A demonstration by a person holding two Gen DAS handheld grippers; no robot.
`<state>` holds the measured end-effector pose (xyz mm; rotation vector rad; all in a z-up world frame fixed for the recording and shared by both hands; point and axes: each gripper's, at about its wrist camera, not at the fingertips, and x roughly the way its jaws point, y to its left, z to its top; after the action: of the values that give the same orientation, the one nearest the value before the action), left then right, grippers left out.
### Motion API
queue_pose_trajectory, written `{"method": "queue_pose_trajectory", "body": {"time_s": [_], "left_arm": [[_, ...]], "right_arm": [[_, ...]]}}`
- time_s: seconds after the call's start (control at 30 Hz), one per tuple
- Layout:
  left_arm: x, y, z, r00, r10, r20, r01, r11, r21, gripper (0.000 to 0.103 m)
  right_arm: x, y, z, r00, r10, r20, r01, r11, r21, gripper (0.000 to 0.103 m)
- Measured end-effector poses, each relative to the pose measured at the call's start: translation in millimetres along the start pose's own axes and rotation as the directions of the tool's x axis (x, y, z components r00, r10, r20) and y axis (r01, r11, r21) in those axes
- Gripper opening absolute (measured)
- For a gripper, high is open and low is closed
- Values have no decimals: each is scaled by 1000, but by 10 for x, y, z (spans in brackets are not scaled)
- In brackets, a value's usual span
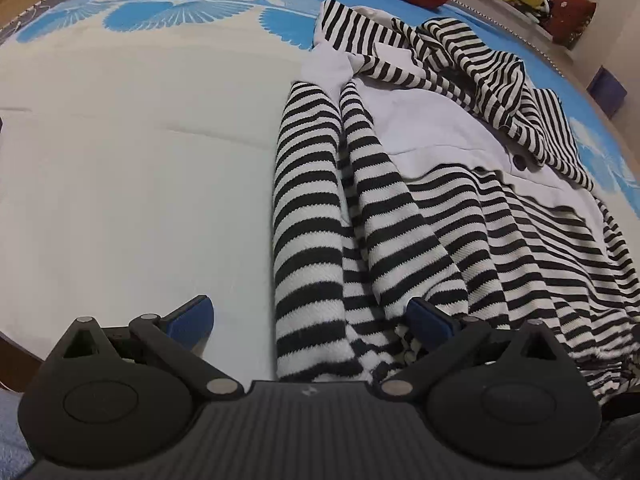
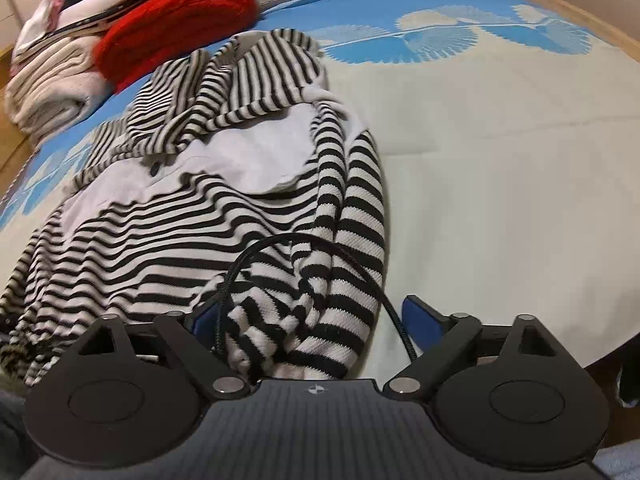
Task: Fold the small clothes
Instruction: 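Grasp the striped hem with the left gripper while the right gripper grasps the hem beside it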
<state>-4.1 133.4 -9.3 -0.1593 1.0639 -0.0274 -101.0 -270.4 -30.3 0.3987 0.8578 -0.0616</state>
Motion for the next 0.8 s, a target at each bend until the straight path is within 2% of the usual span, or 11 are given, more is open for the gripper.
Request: {"method": "queue_pose_trajectory", "body": {"time_s": [0.1,0.17,0.23,0.37,0.43,0.5,0.6,0.63,0.67,0.73,0.8], "left_arm": [[-17,27,12,1000,2,-7,-2,1000,-14,103],[-58,32,16,1000,11,-15,-11,1000,-18,103],[-192,0,12,1000,26,-7,-26,1000,2,103],[-640,-130,-127,997,-6,83,-2,995,96,103],[-713,-211,-174,995,-2,101,-11,991,131,103],[-649,-249,-157,996,2,85,-14,990,138,103],[-436,-220,-97,998,30,55,-35,995,92,103],[-348,-188,-70,999,37,40,-40,997,71,103],[-275,-144,-44,999,33,31,-35,998,51,103],[-151,-55,22,1000,-5,7,5,1000,16,103],[-20,29,75,996,-84,-42,82,996,-29,103]], "right_arm": [[-452,-64,28,993,-17,115,18,1000,-5,83],[-894,-95,-22,984,-23,179,28,999,-25,84],[-1439,-112,-123,972,12,237,0,999,-51,85],[-2513,20,-356,922,91,375,-50,992,-120,96],[-2719,122,-382,901,129,414,-63,983,-171,99],[-2551,209,-342,908,134,398,-65,981,-184,99],[-1755,267,-232,955,93,281,-57,989,-135,98],[-1404,257,-184,973,44,228,-22,995,-99,96],[-1123,234,-145,981,4,196,9,998,-65,95],[-540,112,-49,992,-71,100,66,997,51,93],[-111,-15,-6,1000,-15,-16,17,990,142,93]]}}
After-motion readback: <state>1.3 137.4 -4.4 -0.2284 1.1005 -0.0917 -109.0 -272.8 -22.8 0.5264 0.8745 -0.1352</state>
